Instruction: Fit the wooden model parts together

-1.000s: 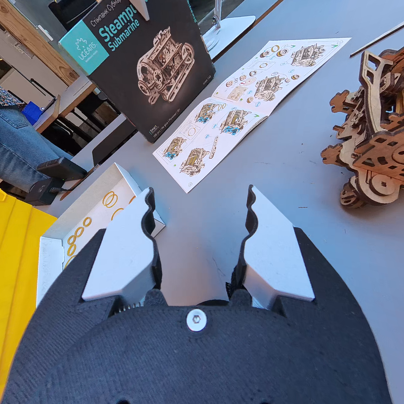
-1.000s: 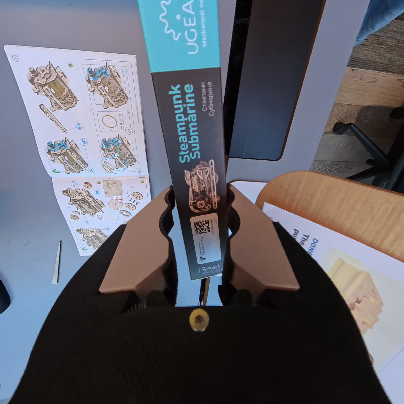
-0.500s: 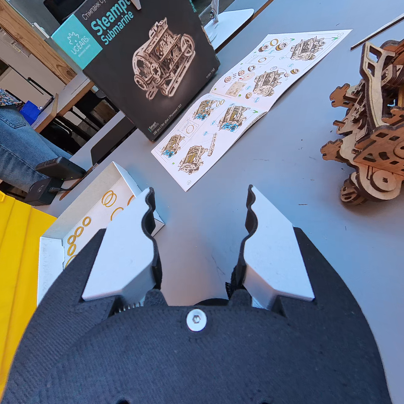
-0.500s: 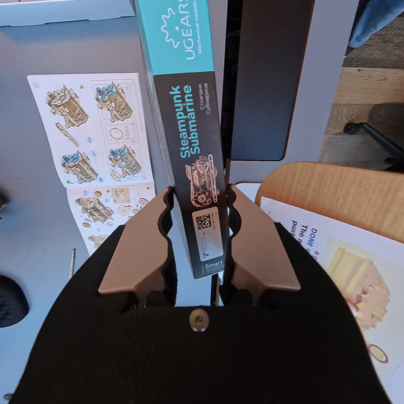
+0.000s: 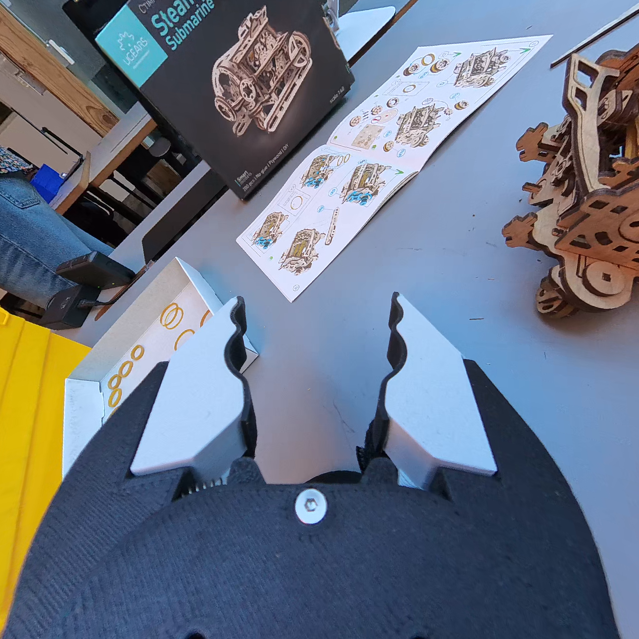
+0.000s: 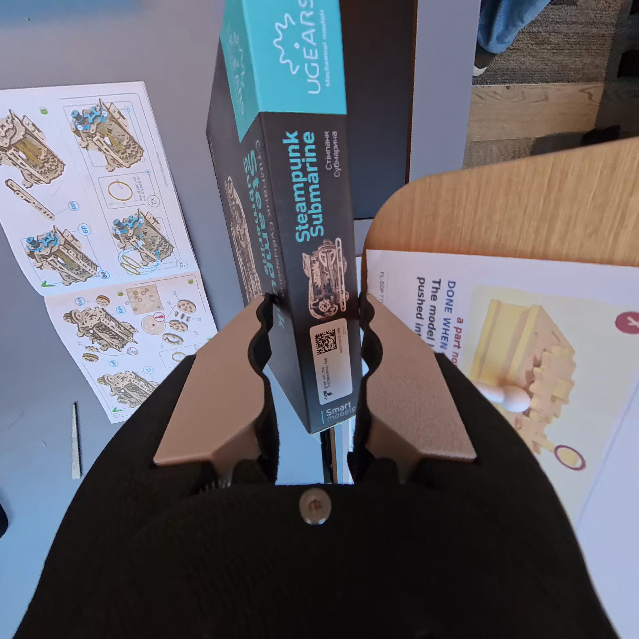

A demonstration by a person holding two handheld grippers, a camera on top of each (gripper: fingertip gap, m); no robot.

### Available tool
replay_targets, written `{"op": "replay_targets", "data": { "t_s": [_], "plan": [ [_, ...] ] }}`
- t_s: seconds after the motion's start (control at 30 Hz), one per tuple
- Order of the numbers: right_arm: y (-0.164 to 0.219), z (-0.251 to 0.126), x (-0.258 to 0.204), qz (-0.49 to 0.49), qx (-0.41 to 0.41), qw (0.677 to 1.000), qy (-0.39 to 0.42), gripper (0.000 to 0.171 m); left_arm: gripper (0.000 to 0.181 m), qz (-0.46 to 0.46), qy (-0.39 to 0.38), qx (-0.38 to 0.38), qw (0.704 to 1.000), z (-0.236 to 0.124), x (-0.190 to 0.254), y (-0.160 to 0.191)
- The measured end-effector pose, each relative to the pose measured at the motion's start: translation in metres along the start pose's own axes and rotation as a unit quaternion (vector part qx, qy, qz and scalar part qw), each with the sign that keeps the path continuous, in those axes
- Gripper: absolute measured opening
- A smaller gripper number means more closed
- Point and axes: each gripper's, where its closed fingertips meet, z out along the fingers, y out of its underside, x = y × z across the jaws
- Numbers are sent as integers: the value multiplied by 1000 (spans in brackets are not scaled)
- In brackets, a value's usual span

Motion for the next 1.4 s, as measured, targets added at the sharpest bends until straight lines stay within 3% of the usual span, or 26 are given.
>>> {"op": "replay_targets", "data": {
  "t_s": [0.03,0.33,0.53,0.7,0.83,0.93,1.03,1.17,1.3,1.4],
  "plan": [
    [2,0,2,6,1,1000,3,51,82,1,0,0,1000,0,0,0],
    [1,-9,11,-39,24,997,59,60,81,-1,0,-2,1000,0,0,1],
    [-8,-25,8,-78,66,991,82,44,81,0,0,-1,1000,0,0,0],
    [-13,-35,4,-92,93,987,98,44,81,-3,-1,0,1000,0,-1,0],
    [-30,-66,-9,-107,182,963,167,44,82,-7,-6,5,1000,-1,-3,-2],
    [-36,-107,-26,-59,320,908,264,55,83,-17,-13,8,1000,-2,-7,-3],
    [-3,-128,-55,35,395,855,334,70,86,-32,-33,22,999,-5,-15,-7],
    [67,-120,-103,152,372,813,420,86,92,-62,-57,44,995,-9,-28,-13],
    [102,-81,-167,267,363,824,345,108,94,-89,-28,31,995,-3,-23,-7],
    [124,-65,-197,299,343,830,323,109,93,-82,-21,35,996,1,-23,-12]
  ]
}}
